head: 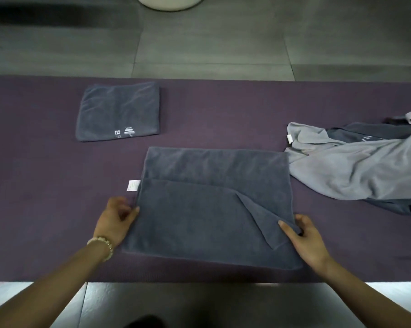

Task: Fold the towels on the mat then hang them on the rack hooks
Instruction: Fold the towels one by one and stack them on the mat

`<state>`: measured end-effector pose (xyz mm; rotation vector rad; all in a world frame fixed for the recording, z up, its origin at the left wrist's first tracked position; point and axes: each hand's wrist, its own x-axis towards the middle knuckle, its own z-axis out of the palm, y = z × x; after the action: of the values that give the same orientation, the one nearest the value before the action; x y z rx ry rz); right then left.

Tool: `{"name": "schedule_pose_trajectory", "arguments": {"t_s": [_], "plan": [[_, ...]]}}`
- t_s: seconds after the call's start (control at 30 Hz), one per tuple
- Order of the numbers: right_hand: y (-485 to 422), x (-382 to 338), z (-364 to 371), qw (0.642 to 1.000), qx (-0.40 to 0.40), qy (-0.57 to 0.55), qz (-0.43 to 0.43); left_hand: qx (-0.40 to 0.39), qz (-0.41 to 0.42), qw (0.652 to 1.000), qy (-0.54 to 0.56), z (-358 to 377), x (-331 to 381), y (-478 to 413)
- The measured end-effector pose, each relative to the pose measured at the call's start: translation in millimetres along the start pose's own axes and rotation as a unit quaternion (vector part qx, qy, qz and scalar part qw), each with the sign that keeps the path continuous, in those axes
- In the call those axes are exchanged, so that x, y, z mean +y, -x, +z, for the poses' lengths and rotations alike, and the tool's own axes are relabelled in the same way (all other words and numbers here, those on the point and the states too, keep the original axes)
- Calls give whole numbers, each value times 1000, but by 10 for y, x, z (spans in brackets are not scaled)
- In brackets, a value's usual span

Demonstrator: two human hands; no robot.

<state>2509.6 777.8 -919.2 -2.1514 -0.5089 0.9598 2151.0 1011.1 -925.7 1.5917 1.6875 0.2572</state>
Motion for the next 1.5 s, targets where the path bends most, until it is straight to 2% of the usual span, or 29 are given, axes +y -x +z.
{"name": "schedule_pose_trajectory", "arguments": {"t_s": [0.07,0.13,0.2,0.27,0.33,0.43,0.6,0.7,0.77,0.8,0.87,1.03,1.1,1.2,1.33,1.43,1.5], "plan": [[-57,-34,-2,993,43,63,-93,51,65,997,-14,-9,114,-96],[-100,-163,26,967,71,145,-196,41,169,982,-71,15,287,-160],[-96,-331,137,952,19,178,-247,-20,260,956,-134,67,419,-228],[-108,-421,288,951,-68,185,-237,-57,281,938,-193,149,475,-305],[-144,-406,415,934,-102,249,-233,-67,257,937,-227,197,499,-372],[-203,-403,452,921,-93,298,-234,-75,215,948,-224,173,525,-450],[-353,-543,165,929,-164,307,-121,-139,118,978,-103,-23,475,-556],[-467,-531,-139,929,-178,315,-74,-138,87,986,-30,-82,383,-569],[-529,-458,-318,958,-171,225,-44,-107,42,991,72,-85,364,-556],[-543,-443,-383,976,-174,129,-23,-91,24,989,116,-78,383,-551],[-631,-456,-459,988,-150,-35,3,-71,13,984,164,-47,474,-575],[-985,-775,-266,985,-35,-168,-19,30,-1,969,244,19,785,-825],[-1184,-826,-161,991,27,-129,-32,46,-9,972,229,58,878,-945],[-1421,-820,-86,994,75,-68,-50,65,-10,981,184,110,983,-1082],[-1598,-833,-81,995,93,-10,-42,76,-17,984,159,141,1048,-1187],[-1648,-839,-37,994,102,36,-35,34,-27,995,85,162,993,-1217],[-1617,-838,-11,994,102,37,-32,12,-39,996,77,165,945,-1196]]}}
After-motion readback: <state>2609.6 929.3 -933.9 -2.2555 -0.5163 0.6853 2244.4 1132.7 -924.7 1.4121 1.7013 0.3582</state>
